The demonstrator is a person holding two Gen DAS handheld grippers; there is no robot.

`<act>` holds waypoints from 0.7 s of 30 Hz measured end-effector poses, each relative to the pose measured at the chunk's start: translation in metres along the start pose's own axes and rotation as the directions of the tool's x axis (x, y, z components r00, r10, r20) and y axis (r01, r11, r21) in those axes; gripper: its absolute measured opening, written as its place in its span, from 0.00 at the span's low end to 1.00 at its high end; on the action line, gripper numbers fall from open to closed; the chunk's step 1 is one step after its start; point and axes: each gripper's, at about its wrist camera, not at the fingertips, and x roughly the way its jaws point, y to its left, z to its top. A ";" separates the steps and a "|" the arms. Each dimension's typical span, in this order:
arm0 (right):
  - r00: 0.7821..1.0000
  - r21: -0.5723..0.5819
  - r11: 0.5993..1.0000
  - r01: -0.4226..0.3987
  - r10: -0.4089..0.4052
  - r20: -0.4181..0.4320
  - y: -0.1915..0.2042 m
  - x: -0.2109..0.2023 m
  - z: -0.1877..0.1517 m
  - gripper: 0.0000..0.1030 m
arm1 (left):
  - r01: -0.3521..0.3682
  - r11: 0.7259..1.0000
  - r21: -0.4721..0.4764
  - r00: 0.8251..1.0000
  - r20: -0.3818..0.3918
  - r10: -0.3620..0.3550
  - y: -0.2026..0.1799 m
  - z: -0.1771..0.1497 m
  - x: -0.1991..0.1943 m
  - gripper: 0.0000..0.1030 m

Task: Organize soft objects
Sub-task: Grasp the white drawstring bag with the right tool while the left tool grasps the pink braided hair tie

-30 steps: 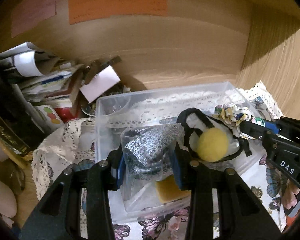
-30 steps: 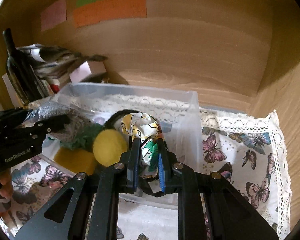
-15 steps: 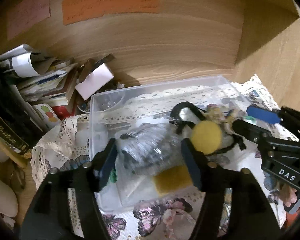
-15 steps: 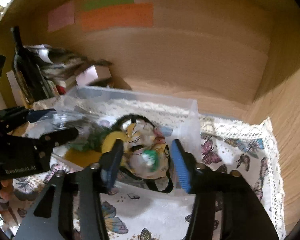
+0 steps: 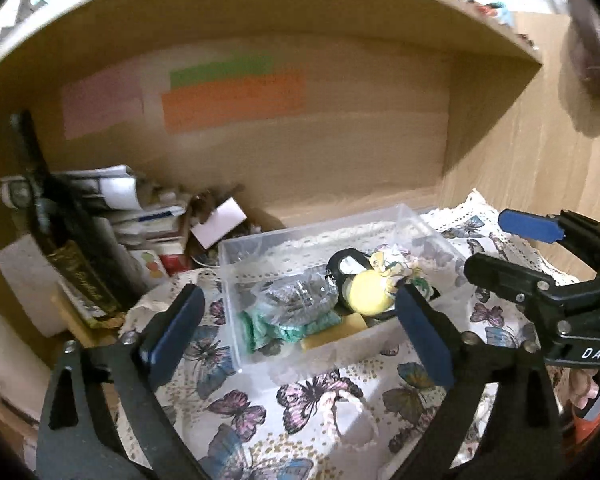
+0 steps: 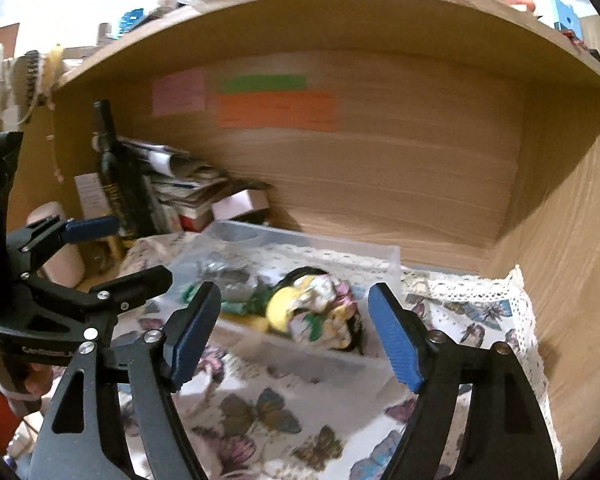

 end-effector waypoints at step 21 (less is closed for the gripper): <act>0.951 0.115 0.977 -0.178 0.201 -0.234 0.044 0.015 -0.093 0.80 | -0.015 0.993 -0.116 0.988 -0.154 -0.003 0.017 -0.098 -0.022 0.99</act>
